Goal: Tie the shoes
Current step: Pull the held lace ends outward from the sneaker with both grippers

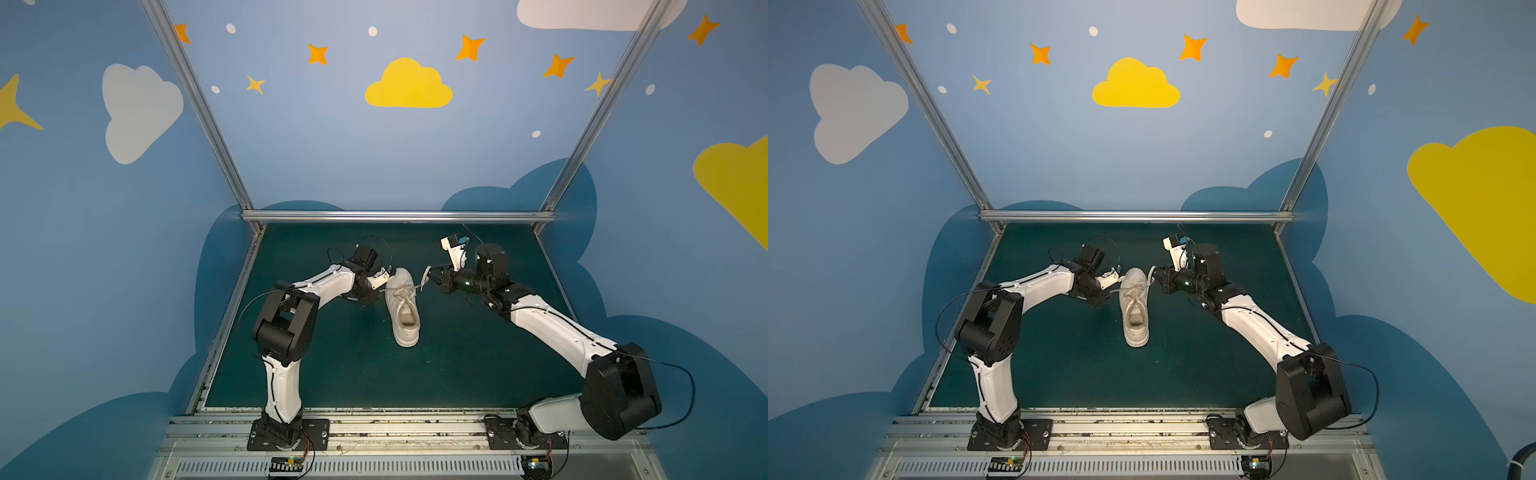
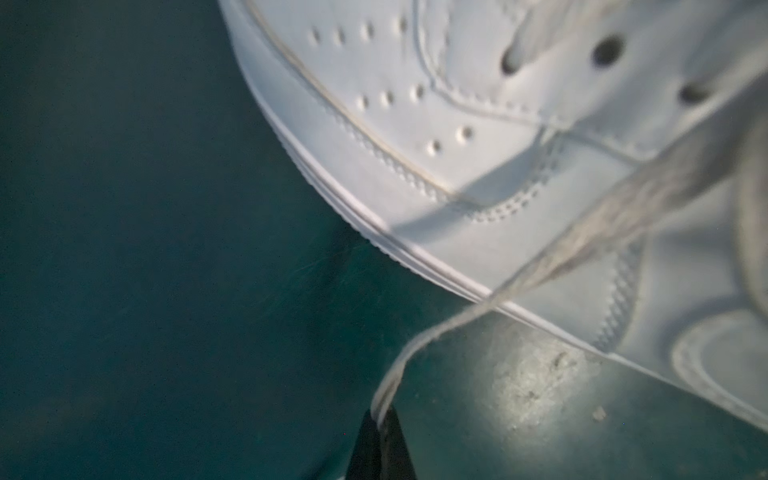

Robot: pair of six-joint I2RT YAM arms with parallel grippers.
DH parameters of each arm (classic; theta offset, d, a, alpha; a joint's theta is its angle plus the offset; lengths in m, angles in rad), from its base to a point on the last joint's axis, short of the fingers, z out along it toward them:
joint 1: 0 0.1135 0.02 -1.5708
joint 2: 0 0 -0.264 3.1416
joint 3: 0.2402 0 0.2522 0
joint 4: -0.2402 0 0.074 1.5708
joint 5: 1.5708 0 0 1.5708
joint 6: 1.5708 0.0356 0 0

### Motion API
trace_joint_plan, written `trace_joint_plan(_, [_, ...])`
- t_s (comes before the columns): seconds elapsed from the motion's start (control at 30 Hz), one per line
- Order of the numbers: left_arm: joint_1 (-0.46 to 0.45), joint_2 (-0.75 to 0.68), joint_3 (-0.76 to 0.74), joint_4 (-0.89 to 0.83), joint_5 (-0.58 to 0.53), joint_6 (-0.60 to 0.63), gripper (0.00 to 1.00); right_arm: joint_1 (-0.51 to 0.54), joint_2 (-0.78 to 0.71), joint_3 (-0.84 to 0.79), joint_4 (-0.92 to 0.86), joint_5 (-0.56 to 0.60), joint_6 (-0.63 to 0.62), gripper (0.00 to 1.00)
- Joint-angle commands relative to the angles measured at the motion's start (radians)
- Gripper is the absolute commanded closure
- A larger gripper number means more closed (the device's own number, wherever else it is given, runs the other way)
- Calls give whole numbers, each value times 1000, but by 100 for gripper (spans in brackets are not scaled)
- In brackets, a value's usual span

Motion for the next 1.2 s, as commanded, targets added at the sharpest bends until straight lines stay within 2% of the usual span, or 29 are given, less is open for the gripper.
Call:
trace_joint_plan(0.0, [1, -82, -4, -48, -35, -16, 97, -36, -77, -27, -47, 29, 23, 100])
trace_joint_plan(0.23, [1, -193, -6, -120, -75, -44, 97, -127, -231, -109, -84, 81, 30, 100])
trace_joint_plan(0.53, [1, -304, -19, -168, -148, -55, 97, -205, -407, -212, -129, 210, 0, 100])
trace_joint_plan(0.87, [1, -339, -17, -218, -179, -85, 97, -314, -488, -257, -208, 318, 39, 100])
trace_joint_plan(1.17, [34, -350, -25, -264, -203, -114, 97, -423, -515, -319, -198, 328, 86, 100])
